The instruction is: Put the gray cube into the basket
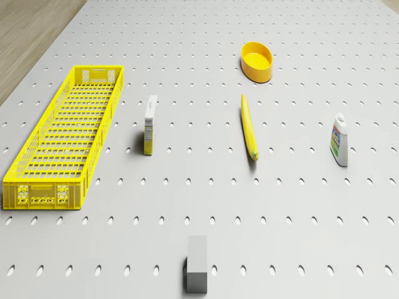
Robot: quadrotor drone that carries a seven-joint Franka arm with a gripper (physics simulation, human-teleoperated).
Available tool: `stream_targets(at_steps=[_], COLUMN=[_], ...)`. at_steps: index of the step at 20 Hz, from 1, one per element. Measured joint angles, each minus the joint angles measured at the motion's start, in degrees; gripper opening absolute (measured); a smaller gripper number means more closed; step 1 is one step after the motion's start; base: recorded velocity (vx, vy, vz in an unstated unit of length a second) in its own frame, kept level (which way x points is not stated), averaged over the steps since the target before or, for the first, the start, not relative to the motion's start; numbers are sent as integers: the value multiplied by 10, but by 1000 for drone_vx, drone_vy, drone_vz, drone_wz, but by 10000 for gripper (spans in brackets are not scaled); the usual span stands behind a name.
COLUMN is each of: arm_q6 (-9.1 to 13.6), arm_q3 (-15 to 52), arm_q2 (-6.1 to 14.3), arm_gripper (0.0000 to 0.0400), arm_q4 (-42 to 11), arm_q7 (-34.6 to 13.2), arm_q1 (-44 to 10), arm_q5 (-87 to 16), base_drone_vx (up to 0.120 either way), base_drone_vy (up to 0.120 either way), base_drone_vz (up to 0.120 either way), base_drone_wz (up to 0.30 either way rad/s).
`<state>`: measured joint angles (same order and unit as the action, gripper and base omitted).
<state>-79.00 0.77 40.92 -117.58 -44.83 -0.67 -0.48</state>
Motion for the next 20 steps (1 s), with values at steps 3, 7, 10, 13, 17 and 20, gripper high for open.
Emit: stream_targets(at_steps=[3,7,10,13,17,20], arm_q6=[-1,-3,-5,-6,-9,-13], arm_q3=[3,11,22,39,80,134], arm_q2=[1,2,3,5,8,12], arm_gripper=[400,400,400,400,400,400], arm_q4=[-1,-2,-4,-6,-15,-31], arm_q7=[-1,-2,-4,-7,-15,-26], arm_q1=[-1,-3,-7,-12,-25,-42], arm_q5=[-4,-15,-30,-54,-113,-189], base_drone_vx=[120,120,120,120,120,120], base_drone_vy=[0,0,0,0,0,0], base_drone_vz=[0,0,0,0,-10,-80], base_drone_wz=[0,0,0,0,0,0])
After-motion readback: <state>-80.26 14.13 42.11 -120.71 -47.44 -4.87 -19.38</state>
